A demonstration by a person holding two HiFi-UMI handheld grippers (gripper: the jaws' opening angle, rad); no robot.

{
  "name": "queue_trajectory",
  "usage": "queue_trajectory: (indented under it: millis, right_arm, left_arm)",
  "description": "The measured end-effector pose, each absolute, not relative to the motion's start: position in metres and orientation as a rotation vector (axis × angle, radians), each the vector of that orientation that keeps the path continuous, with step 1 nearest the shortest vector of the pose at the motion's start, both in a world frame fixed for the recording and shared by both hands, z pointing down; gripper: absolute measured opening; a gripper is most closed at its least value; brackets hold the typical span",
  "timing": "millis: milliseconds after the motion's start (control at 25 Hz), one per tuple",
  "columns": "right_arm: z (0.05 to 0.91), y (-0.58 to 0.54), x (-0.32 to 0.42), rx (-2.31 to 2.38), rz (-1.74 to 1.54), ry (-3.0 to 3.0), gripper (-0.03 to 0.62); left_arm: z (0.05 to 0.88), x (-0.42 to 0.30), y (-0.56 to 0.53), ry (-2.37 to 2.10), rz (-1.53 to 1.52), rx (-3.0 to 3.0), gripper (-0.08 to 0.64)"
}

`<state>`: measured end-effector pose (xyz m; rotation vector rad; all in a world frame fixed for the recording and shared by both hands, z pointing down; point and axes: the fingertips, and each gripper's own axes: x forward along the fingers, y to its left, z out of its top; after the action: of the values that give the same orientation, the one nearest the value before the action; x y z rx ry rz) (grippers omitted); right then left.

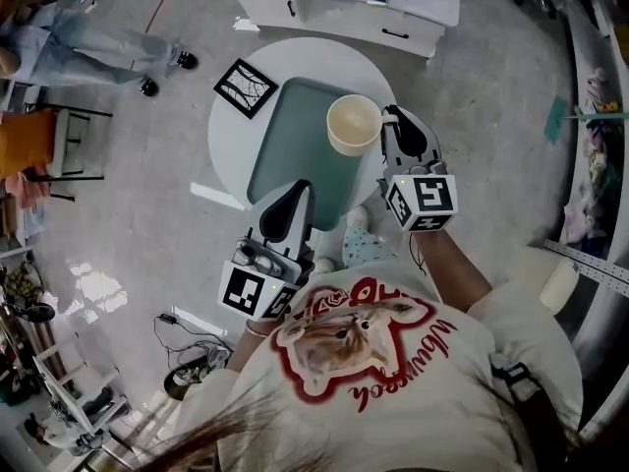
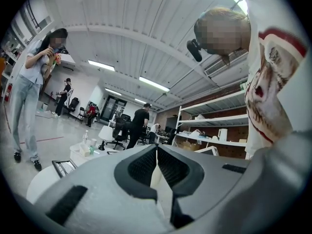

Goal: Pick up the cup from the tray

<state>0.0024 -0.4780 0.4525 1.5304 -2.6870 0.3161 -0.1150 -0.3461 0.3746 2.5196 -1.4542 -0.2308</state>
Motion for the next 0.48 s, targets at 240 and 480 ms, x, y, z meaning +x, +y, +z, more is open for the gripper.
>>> queue_trajectory:
  millis: [240,480]
  right_arm:
    - [0.429,-0.44,0.008,1.606,0.298,-2.675,0.046]
    - [0.416,-0.384,0.0,1.595,0.325,-2.66,0.046]
  left_arm:
    - [0.368,-0.117,-0.313,-1.394,-0.236,2.566,0.018]
    - [0.356,-0.133,-0.269,-1.383,-0.261,2.621,0.018]
